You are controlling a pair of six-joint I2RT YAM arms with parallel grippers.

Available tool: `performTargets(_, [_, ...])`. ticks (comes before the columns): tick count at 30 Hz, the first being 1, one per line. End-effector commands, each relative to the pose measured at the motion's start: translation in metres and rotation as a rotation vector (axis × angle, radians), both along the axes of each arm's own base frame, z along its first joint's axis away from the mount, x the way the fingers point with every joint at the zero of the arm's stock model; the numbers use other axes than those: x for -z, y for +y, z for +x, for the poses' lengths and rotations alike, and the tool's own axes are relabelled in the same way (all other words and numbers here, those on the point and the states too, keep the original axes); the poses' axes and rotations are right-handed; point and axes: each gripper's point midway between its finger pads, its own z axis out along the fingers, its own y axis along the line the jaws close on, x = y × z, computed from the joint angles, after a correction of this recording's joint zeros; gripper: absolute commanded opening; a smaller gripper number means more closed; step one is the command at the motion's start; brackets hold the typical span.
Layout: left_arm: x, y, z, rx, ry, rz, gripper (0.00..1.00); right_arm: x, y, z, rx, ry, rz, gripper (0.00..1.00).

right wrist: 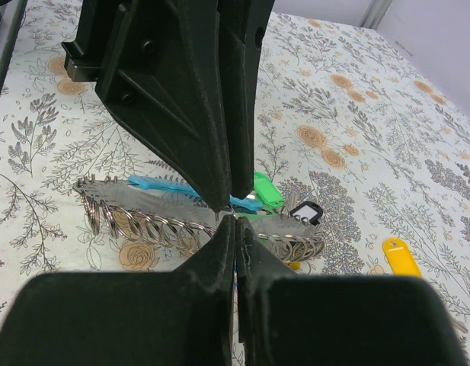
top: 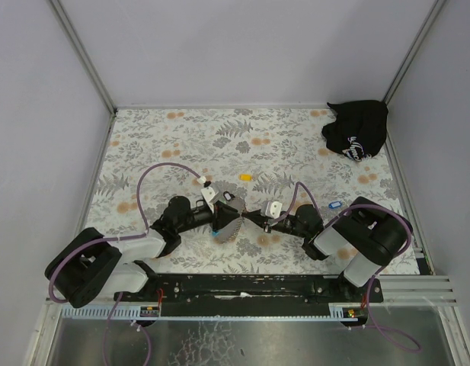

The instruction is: Put the keys on the keyring

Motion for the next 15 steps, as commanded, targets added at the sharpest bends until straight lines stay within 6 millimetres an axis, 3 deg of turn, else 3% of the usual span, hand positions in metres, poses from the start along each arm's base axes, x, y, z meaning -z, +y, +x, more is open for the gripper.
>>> performTargets(1, [-0.017, -0.009, 0.004, 0.04, -0.083, -0.016, 0.16, -0.049, 0.006, 0.005, -0.014, -0.135, 0.136, 0.0])
performTargets(15, [-0.006, -0.012, 0.001, 0.069, -0.052, 0.021, 0.12, -0.052, 0.005, 0.004, -0.015, -0.135, 0.144, 0.0])
